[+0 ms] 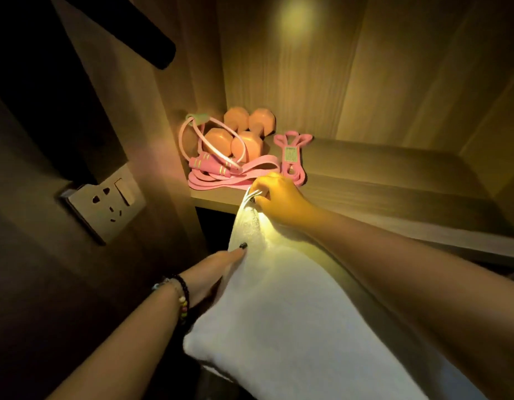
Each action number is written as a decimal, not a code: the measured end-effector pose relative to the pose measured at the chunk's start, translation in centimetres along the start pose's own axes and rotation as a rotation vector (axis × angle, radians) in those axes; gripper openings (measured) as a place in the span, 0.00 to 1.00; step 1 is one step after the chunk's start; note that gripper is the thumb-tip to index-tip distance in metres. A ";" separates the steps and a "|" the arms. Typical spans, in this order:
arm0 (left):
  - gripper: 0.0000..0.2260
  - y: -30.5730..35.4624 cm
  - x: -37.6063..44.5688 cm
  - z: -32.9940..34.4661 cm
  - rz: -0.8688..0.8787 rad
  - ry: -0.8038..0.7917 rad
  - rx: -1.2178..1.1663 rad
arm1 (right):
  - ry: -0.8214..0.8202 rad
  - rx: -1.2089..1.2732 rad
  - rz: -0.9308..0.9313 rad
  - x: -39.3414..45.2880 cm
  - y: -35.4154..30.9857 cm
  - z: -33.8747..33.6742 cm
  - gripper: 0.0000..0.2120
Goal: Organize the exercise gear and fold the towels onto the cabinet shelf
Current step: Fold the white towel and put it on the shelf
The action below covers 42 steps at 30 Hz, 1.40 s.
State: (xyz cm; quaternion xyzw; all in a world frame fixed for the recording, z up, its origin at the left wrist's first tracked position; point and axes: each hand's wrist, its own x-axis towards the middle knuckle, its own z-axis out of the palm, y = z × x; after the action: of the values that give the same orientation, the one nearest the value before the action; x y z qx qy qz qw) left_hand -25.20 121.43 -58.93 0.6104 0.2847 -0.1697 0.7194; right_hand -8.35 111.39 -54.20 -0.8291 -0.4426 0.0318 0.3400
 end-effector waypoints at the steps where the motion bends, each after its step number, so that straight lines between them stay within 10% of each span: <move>1: 0.20 0.5 1.0 0.8 0.047 0.018 -0.041 | -0.037 0.023 -0.015 -0.2 0.3 0.0 0.14; 7: 0.16 1.4 5.1 4.4 0.203 0.344 -0.144 | 0.039 0.529 0.108 -3.2 2.4 -3.5 0.26; 19: 0.08 6.2 4.7 3.4 0.530 0.728 0.172 | -0.121 0.081 0.415 -14.7 11.6 -12.4 0.22; 29: 0.14 8.7 2.9 1.1 0.540 0.869 0.524 | -0.576 0.548 0.735 -14.7 11.7 -11.4 0.25; 32: 0.18 6.3 3.4 -0.4 0.454 0.864 0.574 | -0.459 0.369 0.758 -15.7 12.5 -11.3 0.32; 38: 0.20 4.2 4.2 -1.7 0.383 0.927 0.681 | 0.198 0.131 0.448 -14.4 12.2 -11.5 0.15; 42: 0.21 3.0 4.1 -2.0 0.277 0.945 0.633 | 0.173 0.097 0.423 -14.9 12.6 -11.1 0.10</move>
State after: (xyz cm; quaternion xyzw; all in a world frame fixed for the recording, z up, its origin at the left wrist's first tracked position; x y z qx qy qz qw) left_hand -20.59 124.43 -59.32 0.8367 0.4275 0.1399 0.3124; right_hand -4.51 89.43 -56.83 -0.8857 -0.2264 0.0524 0.4020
